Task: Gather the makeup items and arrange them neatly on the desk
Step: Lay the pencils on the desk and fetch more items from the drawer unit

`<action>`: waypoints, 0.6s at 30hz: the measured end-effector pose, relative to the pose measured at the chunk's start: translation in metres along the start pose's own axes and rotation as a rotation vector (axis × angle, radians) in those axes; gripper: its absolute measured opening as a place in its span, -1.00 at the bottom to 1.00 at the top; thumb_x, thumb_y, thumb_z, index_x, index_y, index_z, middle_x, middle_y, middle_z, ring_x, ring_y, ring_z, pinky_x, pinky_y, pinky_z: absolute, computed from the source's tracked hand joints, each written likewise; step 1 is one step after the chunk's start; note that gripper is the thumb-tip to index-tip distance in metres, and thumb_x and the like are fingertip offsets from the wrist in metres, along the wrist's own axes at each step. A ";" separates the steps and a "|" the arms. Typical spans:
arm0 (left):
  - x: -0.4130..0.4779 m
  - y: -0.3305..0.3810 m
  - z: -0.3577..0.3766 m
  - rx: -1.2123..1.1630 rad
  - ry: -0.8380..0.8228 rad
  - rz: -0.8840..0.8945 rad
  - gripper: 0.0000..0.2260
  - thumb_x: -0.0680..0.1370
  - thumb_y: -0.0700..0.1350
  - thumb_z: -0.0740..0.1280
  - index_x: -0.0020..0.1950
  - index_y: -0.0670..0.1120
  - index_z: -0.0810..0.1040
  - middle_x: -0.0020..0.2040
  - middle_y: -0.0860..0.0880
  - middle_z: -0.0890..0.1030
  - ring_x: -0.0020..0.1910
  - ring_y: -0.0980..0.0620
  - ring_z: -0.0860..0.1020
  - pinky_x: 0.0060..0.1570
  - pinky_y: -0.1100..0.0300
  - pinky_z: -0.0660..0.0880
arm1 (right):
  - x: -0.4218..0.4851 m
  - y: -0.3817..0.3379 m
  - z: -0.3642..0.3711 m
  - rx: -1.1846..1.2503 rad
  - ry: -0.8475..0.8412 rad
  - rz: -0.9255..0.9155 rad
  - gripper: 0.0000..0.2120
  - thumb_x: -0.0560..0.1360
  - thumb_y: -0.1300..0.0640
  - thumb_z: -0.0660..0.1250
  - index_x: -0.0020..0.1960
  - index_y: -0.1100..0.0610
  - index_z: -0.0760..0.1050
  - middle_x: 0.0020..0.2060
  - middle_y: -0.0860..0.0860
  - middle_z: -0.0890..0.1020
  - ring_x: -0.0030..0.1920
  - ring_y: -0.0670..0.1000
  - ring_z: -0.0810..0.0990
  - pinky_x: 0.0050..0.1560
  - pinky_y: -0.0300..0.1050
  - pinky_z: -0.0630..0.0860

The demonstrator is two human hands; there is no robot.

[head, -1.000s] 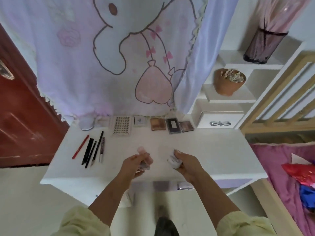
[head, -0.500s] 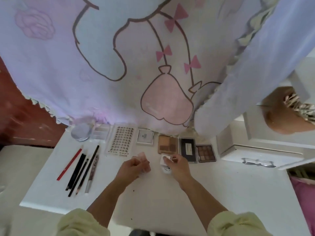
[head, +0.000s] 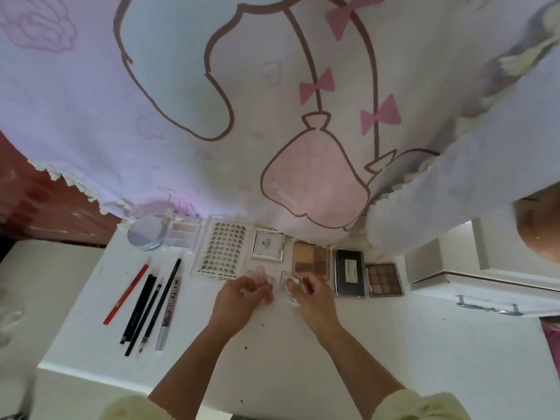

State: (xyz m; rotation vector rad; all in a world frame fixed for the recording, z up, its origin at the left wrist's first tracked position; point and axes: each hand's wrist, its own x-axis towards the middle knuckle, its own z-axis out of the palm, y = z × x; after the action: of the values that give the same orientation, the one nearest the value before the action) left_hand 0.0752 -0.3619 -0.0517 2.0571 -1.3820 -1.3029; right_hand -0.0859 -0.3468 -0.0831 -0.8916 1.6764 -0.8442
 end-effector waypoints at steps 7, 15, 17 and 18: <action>-0.009 -0.001 0.000 -0.020 0.056 -0.009 -0.78 0.46 0.06 0.44 -0.20 -0.08 0.56 -0.16 0.04 0.60 -0.11 0.09 0.55 -0.22 0.26 0.40 | -0.003 0.003 -0.002 -0.006 0.120 -0.009 -0.87 0.50 0.06 0.42 0.00 0.08 0.61 -0.11 -0.04 0.62 -0.11 -0.07 0.57 -0.18 -0.30 0.43; -0.013 -0.007 0.001 -0.016 0.057 -0.002 -0.77 0.48 0.04 0.41 -0.07 -0.13 0.59 -0.12 0.07 0.60 -0.18 0.15 0.49 -0.22 0.38 0.35 | -0.011 0.005 0.001 -0.027 0.187 0.034 -0.89 0.50 0.04 0.41 -0.03 0.04 0.65 -0.18 -0.16 0.67 -0.15 -0.14 0.63 -0.15 -0.22 0.52; -0.013 -0.008 0.001 -0.021 0.045 0.003 -0.78 0.48 0.04 0.41 -0.07 -0.11 0.59 -0.11 0.09 0.58 -0.18 0.16 0.48 -0.21 0.39 0.35 | -0.012 0.005 0.001 -0.022 0.188 0.059 -0.91 0.50 0.03 0.41 -0.05 0.02 0.65 -0.19 -0.12 0.68 -0.15 -0.08 0.64 -0.11 -0.13 0.55; -0.013 -0.009 0.001 -0.025 0.042 0.001 -0.79 0.48 0.05 0.41 -0.09 -0.08 0.59 -0.10 0.11 0.59 -0.15 0.16 0.50 -0.20 0.38 0.35 | -0.012 0.004 0.001 -0.002 0.186 0.071 -0.93 0.50 0.03 0.41 -0.07 0.01 0.65 -0.19 -0.11 0.69 -0.14 -0.05 0.65 -0.09 -0.08 0.57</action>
State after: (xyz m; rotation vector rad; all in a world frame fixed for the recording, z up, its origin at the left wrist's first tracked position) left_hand 0.0779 -0.3464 -0.0515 2.0550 -1.3425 -1.2632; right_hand -0.0836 -0.3346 -0.0815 -0.7690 1.8584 -0.8995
